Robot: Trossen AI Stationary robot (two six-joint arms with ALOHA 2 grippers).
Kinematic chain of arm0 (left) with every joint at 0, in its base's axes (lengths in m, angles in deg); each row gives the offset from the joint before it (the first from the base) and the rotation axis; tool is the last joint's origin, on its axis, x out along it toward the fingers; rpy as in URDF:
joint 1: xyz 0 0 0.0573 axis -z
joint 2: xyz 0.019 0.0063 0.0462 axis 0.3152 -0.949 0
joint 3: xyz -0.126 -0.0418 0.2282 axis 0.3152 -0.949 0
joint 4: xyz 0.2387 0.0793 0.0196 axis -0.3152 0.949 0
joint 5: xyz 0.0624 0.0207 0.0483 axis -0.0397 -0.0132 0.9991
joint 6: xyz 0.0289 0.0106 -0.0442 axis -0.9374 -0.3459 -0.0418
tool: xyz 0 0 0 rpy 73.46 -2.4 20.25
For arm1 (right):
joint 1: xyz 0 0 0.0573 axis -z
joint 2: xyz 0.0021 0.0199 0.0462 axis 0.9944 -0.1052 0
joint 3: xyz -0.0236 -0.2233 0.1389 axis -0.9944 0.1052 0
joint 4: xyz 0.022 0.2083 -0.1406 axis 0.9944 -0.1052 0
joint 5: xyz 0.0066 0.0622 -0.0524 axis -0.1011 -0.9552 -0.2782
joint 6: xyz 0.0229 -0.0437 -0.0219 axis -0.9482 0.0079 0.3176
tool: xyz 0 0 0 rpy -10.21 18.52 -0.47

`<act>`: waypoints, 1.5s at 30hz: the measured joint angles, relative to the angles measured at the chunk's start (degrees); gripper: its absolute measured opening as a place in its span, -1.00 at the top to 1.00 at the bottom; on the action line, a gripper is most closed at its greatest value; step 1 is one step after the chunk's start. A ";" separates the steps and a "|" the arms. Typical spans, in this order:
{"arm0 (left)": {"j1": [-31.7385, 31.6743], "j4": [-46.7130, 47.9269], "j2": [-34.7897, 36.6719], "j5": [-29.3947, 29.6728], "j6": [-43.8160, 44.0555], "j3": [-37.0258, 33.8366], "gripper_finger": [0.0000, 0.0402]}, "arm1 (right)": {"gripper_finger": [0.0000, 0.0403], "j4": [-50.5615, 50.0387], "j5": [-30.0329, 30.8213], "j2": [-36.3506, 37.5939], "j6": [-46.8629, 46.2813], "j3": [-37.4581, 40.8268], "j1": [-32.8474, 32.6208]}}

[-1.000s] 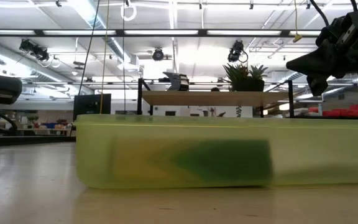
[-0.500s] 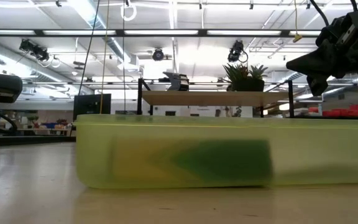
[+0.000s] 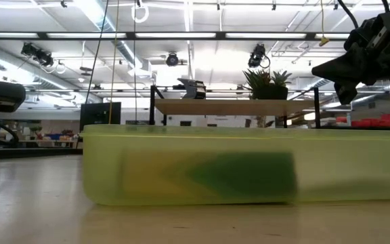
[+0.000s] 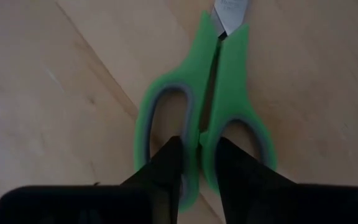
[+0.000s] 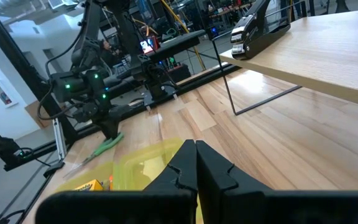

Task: Pack school essentials
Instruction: Put the green scissors into the yellow supply box

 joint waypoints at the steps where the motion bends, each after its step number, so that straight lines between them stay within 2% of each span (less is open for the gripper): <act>1: -0.02 0.29 0.04 0.02 0.09 0.23 0.63 | 0.97 -0.01 0.00 -0.01 0.00 0.00 -0.01; 8: -0.07 3.99 -0.02 1.50 0.31 2.47 0.61 | 0.97 0.00 -0.01 -0.01 0.00 0.00 0.00; 28: -1.22 10.59 0.15 1.15 0.10 10.26 0.59 | 0.97 0.01 0.01 -0.01 0.00 0.00 0.01; 39: -8.62 11.50 0.15 0.17 6.43 16.58 0.57 | 0.97 0.00 0.00 -0.01 0.00 0.00 0.01; 45: -12.45 9.48 -2.94 0.23 13.38 22.58 0.58 | 0.97 0.00 0.01 0.00 0.00 0.00 -0.01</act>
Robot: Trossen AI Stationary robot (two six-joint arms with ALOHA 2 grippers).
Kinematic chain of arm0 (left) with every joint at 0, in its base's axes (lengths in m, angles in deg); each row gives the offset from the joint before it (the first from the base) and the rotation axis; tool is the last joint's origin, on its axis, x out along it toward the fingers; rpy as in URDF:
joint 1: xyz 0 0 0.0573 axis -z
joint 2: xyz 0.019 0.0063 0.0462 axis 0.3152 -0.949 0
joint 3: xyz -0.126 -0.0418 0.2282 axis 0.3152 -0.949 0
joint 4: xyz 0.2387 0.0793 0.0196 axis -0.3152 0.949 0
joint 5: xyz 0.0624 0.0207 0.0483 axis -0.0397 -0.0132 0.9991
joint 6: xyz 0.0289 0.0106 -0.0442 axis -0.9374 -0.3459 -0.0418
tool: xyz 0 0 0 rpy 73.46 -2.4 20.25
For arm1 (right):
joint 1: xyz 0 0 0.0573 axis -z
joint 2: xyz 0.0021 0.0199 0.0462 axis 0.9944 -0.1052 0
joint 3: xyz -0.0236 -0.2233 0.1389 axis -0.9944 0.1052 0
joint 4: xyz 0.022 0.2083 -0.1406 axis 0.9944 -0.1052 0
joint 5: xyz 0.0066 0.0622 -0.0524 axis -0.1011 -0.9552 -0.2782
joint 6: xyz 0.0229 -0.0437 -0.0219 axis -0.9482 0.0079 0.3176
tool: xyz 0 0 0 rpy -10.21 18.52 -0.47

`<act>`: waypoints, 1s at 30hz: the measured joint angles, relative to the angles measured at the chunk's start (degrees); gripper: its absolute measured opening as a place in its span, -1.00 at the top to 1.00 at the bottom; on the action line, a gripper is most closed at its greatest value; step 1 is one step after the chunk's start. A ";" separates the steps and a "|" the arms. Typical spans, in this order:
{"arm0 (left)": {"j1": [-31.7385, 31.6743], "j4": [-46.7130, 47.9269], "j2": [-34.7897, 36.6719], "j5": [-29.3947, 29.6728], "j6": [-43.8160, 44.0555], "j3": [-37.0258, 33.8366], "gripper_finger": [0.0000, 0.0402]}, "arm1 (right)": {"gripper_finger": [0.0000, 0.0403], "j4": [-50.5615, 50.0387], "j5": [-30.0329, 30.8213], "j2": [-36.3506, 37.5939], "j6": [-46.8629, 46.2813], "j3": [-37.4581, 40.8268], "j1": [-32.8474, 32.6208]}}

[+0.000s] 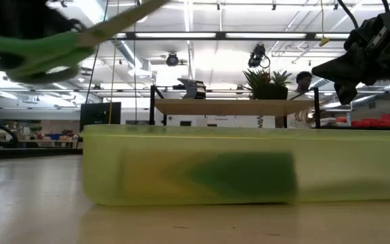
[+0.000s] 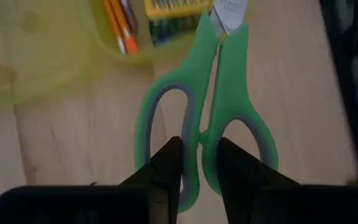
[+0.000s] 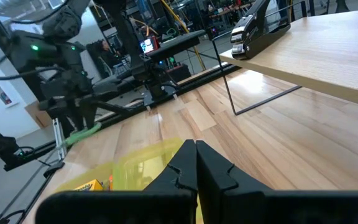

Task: Pack school essentials
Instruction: Put the green scissors into the yellow supply box

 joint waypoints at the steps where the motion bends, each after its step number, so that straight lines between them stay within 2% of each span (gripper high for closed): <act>1: -0.57 0.09 -1.09 -0.01 1.52 1.51 0.58 | 0.97 0.01 0.00 -0.01 0.00 0.00 0.00; 7: -3.55 2.79 -12.24 2.24 11.50 14.07 0.57 | 0.97 0.01 -0.02 -0.01 0.00 0.00 0.01; 14: -7.25 11.50 -27.00 3.01 23.35 31.47 0.58 | 0.97 0.01 -0.01 0.00 0.00 0.00 0.00; 19: -8.59 17.26 -34.54 2.49 30.24 40.23 0.58 | 0.97 0.01 0.00 0.00 0.00 0.00 0.00; 23: -8.74 18.21 -37.02 1.87 31.95 43.44 0.59 | 0.97 -0.01 0.00 0.00 0.00 0.00 0.01; 30: -8.01 20.60 -38.20 1.30 31.80 43.57 0.57 | 0.97 0.01 0.00 -0.01 0.00 0.00 -0.01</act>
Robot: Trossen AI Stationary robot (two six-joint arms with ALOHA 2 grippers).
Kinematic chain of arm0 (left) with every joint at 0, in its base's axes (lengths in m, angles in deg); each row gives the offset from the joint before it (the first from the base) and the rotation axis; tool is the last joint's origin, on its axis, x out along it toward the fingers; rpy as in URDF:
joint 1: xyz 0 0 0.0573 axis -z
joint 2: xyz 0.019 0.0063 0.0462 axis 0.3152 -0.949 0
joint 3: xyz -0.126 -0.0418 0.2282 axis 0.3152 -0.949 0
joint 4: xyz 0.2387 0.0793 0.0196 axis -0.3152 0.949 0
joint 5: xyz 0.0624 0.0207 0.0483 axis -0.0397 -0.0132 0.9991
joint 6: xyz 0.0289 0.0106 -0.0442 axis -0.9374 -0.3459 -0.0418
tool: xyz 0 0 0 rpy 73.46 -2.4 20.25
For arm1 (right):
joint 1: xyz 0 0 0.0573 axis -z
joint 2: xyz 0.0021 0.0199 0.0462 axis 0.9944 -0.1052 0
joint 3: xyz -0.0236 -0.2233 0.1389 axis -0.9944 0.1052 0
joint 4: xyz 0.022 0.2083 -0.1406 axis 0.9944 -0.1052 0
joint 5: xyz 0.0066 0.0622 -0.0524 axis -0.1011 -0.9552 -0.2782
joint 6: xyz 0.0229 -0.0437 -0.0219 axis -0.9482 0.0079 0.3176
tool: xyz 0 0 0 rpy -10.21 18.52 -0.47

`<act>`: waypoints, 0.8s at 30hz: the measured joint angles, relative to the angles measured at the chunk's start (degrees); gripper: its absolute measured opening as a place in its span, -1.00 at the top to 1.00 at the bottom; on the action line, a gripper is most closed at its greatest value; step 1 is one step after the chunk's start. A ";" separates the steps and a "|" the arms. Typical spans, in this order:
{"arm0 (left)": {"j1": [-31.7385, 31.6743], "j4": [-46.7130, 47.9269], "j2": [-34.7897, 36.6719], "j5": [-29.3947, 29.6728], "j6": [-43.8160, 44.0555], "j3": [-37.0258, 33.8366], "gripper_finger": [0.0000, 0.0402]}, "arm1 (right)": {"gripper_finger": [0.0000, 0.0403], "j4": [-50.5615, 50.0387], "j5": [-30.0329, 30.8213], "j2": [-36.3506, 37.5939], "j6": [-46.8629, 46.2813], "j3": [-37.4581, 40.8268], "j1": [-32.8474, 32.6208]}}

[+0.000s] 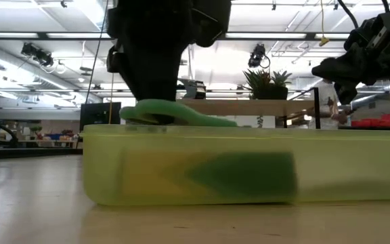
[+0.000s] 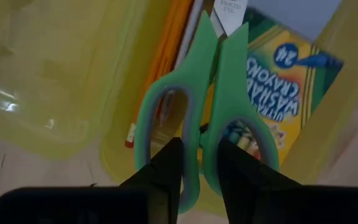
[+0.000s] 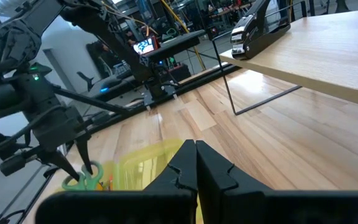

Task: Pack school essentials
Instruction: Put the green scissors into the yellow supply box, then return to Home Position

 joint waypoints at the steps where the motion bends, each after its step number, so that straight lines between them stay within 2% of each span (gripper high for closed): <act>1: 0.20 0.18 -0.08 -0.01 -0.42 0.00 0.57 | 0.97 -0.02 0.00 0.02 0.00 0.00 0.02; 7: 0.23 1.28 -0.08 0.01 -1.66 -0.02 0.47 | 0.97 -0.02 -0.01 0.01 0.00 0.00 0.00; 17: 0.21 2.05 -0.06 0.07 -2.49 1.04 -0.07 | 0.97 0.00 0.00 0.01 0.00 0.00 0.02; 20: 0.25 2.39 0.16 1.18 -4.57 3.30 -0.10 | 0.97 -0.02 0.00 0.00 0.00 0.00 0.02; 24: 0.56 2.40 0.24 3.86 -7.92 4.76 -0.01 | 0.97 -0.01 -0.01 0.00 0.00 0.00 0.01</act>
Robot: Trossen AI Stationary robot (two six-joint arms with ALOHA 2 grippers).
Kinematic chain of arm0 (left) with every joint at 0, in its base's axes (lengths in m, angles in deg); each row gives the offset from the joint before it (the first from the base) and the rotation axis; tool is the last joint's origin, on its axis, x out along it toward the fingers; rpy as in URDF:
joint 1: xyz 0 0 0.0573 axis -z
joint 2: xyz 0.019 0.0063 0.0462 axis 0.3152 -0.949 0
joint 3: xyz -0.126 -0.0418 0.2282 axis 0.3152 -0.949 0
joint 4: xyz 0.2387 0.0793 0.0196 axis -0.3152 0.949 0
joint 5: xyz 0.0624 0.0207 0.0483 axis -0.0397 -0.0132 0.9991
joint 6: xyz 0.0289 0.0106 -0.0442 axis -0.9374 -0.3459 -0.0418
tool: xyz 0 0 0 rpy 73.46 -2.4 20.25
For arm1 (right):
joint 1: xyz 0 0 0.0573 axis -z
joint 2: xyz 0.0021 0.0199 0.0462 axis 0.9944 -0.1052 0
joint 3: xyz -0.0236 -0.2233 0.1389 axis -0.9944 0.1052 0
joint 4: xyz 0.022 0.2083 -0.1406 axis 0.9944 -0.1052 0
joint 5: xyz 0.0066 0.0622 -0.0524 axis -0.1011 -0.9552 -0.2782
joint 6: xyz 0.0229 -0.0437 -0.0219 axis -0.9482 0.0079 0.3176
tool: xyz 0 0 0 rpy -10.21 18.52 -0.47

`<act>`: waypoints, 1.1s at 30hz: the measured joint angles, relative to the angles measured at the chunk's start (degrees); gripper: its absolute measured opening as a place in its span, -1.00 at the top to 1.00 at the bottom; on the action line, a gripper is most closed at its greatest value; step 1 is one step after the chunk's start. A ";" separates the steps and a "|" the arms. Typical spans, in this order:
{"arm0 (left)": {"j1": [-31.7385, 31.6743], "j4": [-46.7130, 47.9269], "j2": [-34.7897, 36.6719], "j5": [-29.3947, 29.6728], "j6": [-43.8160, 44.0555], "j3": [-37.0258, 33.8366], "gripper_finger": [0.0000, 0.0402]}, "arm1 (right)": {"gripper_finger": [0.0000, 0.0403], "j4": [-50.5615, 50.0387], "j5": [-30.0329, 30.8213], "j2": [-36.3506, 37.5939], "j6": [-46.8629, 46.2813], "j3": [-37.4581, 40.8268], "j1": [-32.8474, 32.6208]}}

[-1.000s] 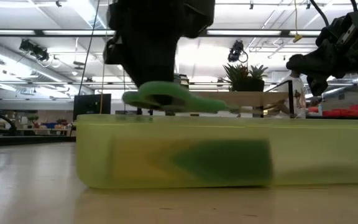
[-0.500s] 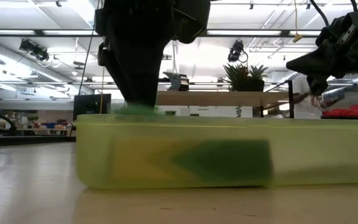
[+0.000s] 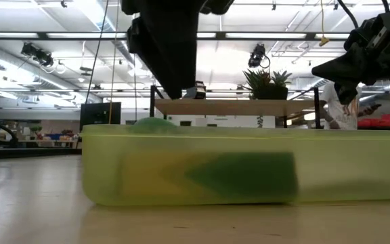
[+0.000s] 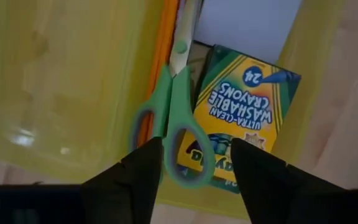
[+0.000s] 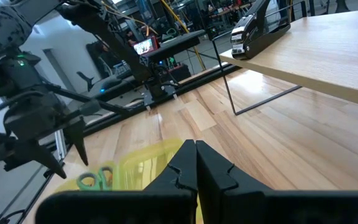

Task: Pack school essentials
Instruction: Return to Home Position

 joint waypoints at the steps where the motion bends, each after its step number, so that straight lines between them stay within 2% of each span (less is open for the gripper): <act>1: 0.00 -0.05 0.18 0.13 -1.22 0.00 0.03 | 0.97 0.00 0.00 0.01 0.00 0.00 0.00; 9: 0.04 -3.45 5.70 2.61 -5.05 -6.80 0.30 | 0.97 0.00 0.00 0.00 0.00 0.00 -0.01; 18: -0.42 -19.94 19.92 2.99 -1.84 -27.14 0.53 | 0.97 0.01 0.00 0.00 0.00 0.00 0.00; 33: -3.03 -37.62 46.29 8.41 4.80 -56.29 0.96 | 0.97 0.01 0.00 0.00 0.00 0.00 0.01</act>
